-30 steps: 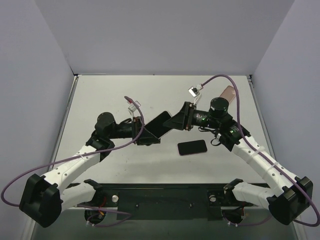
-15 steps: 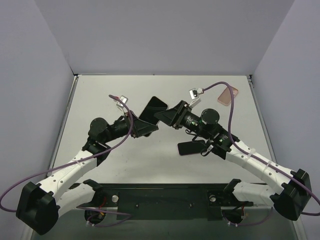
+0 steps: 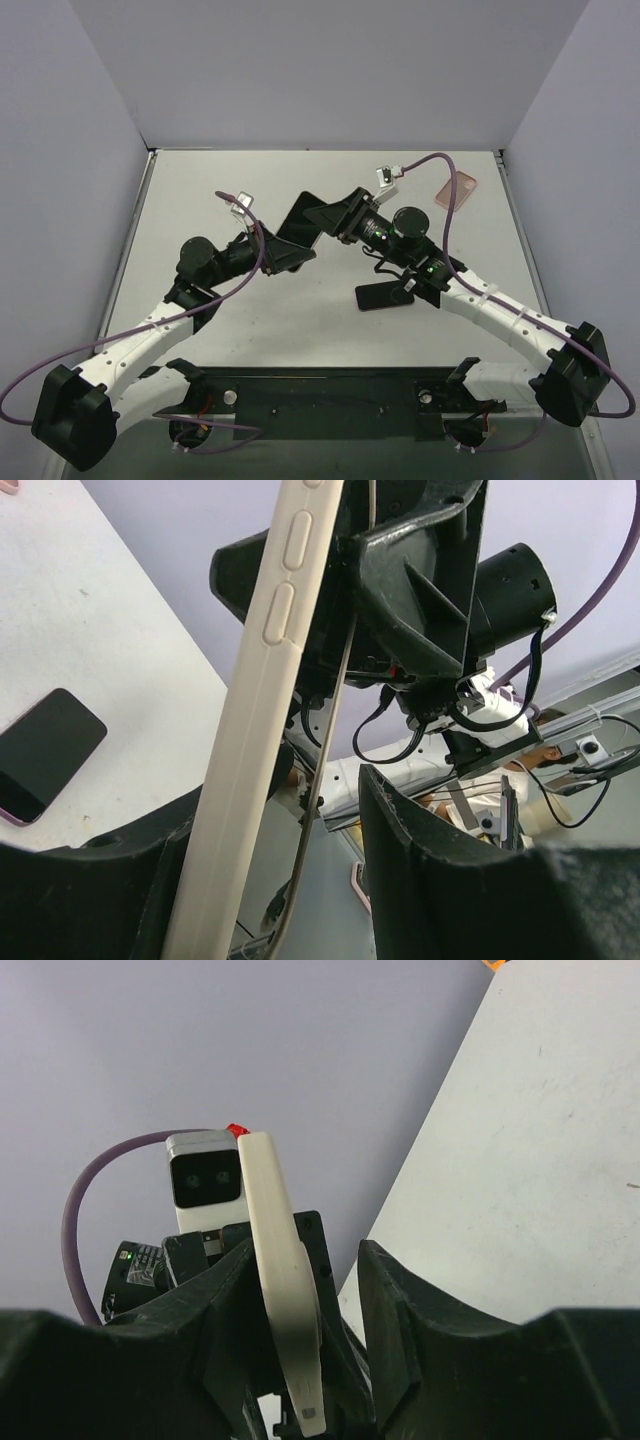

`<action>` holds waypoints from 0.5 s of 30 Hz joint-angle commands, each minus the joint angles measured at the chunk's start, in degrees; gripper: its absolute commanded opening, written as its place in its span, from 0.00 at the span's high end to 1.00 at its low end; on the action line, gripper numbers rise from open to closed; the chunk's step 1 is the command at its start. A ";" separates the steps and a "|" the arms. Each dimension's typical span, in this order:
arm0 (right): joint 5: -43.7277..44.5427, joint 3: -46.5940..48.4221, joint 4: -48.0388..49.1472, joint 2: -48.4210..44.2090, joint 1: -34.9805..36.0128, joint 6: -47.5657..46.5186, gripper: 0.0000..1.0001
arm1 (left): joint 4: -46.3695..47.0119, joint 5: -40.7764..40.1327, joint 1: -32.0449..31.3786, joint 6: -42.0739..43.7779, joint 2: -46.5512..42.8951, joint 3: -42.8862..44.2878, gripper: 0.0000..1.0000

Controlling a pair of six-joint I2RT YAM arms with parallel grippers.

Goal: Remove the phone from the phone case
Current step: Remove the phone case from the phone.

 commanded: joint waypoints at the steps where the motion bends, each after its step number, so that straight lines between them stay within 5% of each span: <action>1: -1.96 3.60 8.05 2.48 -0.57 1.39 0.66 | 5.89 -0.23 -0.13 0.70 -1.82 1.99 1.00; 2: -2.92 4.03 8.66 3.35 -0.66 1.74 0.75 | 5.46 -0.32 -0.13 0.88 -2.08 1.99 1.00; 3: -3.54 4.30 9.19 3.53 -0.83 2.09 1.00 | 4.84 -0.41 -0.13 1.14 -2.17 1.99 1.00; 4: -3.81 4.30 9.46 3.62 -0.92 2.61 1.00 | 1.27 -1.28 -0.04 1.75 -2.69 2.34 1.00; 6: -2.68 3.95 7.98 2.58 -0.84 2.45 1.00 | -11.51 -5.65 0.22 5.43 -4.53 4.27 0.66; 7: -2.15 3.78 5.79 2.13 -0.92 2.10 1.00 | -15.34 -8.55 0.22 8.23 -6.46 5.58 0.31; 8: -1.62 3.95 4.11 1.17 -1.01 1.66 1.00 | -21.29 -13.37 0.22 10.00 -7.35 5.85 0.19; 15: -2.23 0.98 -3.02 -3.93 -5.39 -0.36 1.00 | -38.11 -24.91 0.13 12.83 -9.90 9.90 0.16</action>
